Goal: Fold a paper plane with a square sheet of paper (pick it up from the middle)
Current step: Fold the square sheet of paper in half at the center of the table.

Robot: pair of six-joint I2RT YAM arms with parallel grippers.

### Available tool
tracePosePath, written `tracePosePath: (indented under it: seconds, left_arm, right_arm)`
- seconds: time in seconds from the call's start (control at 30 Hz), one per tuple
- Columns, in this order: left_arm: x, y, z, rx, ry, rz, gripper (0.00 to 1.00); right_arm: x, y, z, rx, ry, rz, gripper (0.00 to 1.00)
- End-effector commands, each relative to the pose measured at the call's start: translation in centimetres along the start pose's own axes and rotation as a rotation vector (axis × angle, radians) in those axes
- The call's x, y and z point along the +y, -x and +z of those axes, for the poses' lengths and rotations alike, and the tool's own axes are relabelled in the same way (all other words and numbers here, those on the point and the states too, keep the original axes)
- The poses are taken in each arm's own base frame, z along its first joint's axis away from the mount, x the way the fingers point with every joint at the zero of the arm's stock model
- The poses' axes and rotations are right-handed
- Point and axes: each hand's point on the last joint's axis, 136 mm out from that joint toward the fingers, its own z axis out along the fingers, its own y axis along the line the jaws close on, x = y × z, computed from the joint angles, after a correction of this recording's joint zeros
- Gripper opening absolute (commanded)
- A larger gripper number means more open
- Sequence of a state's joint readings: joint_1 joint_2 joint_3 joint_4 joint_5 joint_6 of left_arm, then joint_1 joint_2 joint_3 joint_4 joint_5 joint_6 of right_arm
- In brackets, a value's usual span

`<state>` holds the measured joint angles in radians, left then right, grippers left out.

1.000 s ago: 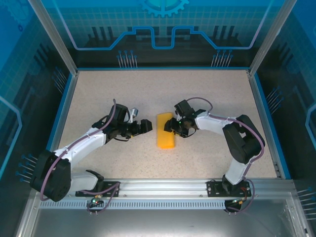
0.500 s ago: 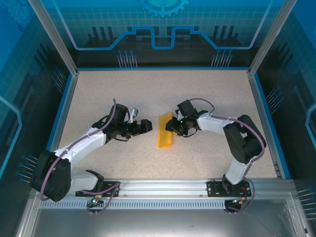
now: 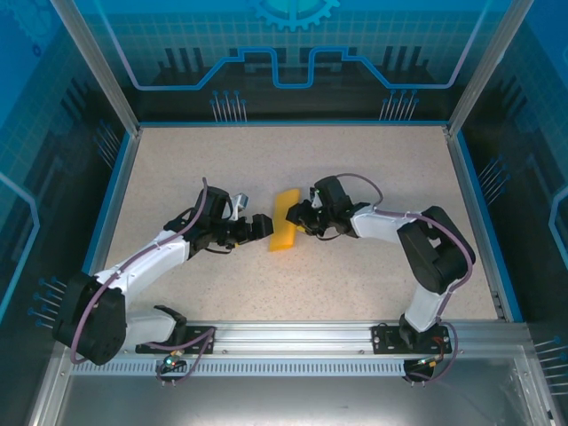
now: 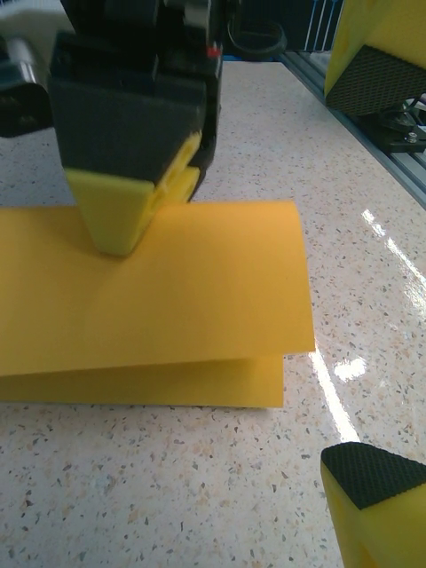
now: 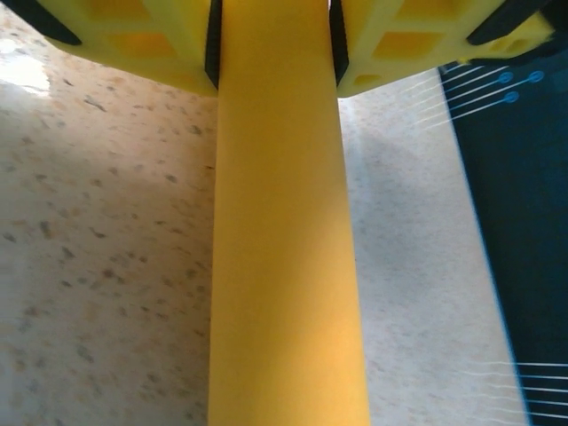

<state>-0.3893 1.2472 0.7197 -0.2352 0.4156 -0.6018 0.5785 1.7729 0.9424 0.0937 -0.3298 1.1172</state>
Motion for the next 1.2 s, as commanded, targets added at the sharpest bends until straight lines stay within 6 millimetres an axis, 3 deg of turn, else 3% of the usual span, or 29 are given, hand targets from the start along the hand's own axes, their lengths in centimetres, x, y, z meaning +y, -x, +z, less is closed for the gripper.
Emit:
tracePosePath:
  seconds: [0.0, 0.37, 0.6, 0.73, 0.97, 1.17]
  left_arm:
    - [-0.6, -0.1, -0.4, -0.003, -0.004, 0.025, 0.99]
    - [-0.4, 0.0, -0.2, -0.003, 0.002, 0.025, 0.99]
    - [0.1, 0.0, 0.0, 0.003, 0.024, 0.012, 0.98]
    - [0.4, 0.1, 0.2, 0.003, 0.043, -0.001, 0.94]
    - [0.9, 0.8, 0.0, -0.022, 0.083, -0.015, 0.92]
    - [2.0, 1.1, -0.3, -0.051, 0.148, -0.042, 0.91]
  right_arm:
    - [-2.3, -1.0, 0.9, 0.009, -0.133, -0.018, 0.37]
    - [-4.9, -1.2, -0.8, -0.004, -0.332, -0.073, 0.52]
    - [-5.8, -1.1, -1.5, -0.002, -0.383, -0.082, 0.54]
    - [-6.2, -1.3, -1.2, 0.016, -0.391, -0.082, 0.59]
    - [-4.9, -1.5, 0.0, 0.037, -0.306, -0.059, 0.64]
    - [-5.9, -1.6, 0.1, 0.057, -0.386, -0.058, 0.66]
